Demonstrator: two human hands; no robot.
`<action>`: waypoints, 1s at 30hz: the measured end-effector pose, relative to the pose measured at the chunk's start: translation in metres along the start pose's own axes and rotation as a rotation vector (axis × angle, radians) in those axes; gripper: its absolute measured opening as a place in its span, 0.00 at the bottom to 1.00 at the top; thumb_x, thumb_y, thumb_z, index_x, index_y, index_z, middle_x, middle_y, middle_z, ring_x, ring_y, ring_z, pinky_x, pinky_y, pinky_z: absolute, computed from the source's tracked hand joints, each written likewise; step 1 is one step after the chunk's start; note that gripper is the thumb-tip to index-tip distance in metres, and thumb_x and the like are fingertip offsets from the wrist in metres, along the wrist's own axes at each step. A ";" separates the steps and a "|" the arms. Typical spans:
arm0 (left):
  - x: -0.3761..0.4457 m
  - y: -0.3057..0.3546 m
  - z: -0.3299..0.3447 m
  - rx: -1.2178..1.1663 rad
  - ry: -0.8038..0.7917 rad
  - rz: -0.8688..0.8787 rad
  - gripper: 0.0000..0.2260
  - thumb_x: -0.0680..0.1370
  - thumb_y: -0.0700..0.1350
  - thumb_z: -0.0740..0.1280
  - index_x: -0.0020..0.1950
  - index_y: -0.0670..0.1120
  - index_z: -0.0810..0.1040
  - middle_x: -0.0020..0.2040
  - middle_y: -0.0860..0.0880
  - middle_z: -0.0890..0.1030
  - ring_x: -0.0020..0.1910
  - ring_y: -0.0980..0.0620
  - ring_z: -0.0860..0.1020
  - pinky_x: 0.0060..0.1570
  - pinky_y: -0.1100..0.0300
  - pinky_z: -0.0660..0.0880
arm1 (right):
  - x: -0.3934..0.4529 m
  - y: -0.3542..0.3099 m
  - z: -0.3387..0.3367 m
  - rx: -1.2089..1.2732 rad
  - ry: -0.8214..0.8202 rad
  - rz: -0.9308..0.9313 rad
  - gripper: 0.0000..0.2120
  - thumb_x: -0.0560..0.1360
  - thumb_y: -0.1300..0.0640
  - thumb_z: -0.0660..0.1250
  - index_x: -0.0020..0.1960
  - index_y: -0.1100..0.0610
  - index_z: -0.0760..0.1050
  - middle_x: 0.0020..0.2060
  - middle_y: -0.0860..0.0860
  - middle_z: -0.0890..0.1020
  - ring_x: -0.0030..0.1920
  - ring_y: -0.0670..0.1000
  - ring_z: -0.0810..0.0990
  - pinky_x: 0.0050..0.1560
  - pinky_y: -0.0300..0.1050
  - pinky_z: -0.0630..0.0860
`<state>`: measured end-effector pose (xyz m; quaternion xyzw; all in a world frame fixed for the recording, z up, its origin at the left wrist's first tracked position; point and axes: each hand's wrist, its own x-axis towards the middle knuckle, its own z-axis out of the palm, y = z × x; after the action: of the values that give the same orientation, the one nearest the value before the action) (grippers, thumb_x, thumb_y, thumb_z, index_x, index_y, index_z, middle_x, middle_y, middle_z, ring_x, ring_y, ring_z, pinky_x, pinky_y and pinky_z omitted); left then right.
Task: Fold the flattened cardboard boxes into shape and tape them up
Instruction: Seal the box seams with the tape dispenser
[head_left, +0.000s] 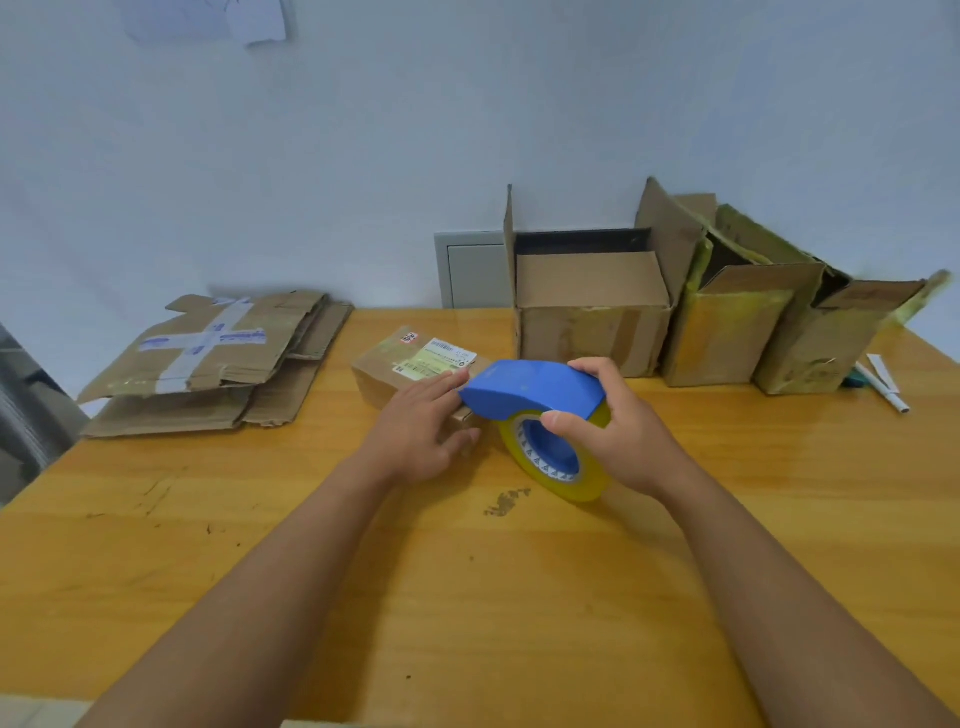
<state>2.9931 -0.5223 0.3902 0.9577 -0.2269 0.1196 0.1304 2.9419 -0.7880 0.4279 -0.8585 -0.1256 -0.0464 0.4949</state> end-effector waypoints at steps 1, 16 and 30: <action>0.000 0.001 0.000 0.006 -0.002 -0.007 0.30 0.80 0.58 0.64 0.80 0.52 0.61 0.79 0.53 0.61 0.79 0.52 0.57 0.76 0.53 0.53 | -0.002 0.000 -0.003 -0.009 -0.001 -0.002 0.29 0.66 0.31 0.67 0.64 0.36 0.63 0.54 0.37 0.73 0.51 0.43 0.77 0.43 0.37 0.73; 0.002 0.004 -0.002 0.119 -0.078 -0.019 0.28 0.82 0.60 0.58 0.81 0.59 0.53 0.81 0.54 0.54 0.80 0.51 0.51 0.77 0.52 0.48 | -0.020 -0.002 -0.033 -0.164 -0.080 0.038 0.24 0.70 0.31 0.65 0.61 0.33 0.60 0.51 0.41 0.73 0.46 0.47 0.78 0.39 0.39 0.73; 0.012 -0.002 -0.001 0.093 -0.078 -0.039 0.28 0.82 0.57 0.60 0.80 0.58 0.55 0.81 0.54 0.55 0.80 0.50 0.51 0.78 0.51 0.48 | -0.024 -0.011 -0.035 -0.255 -0.096 0.038 0.27 0.72 0.31 0.67 0.65 0.36 0.62 0.53 0.42 0.73 0.47 0.47 0.78 0.42 0.43 0.77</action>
<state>3.0039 -0.5250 0.3946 0.9709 -0.2071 0.0901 0.0792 2.9175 -0.8171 0.4502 -0.9178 -0.1261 -0.0114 0.3762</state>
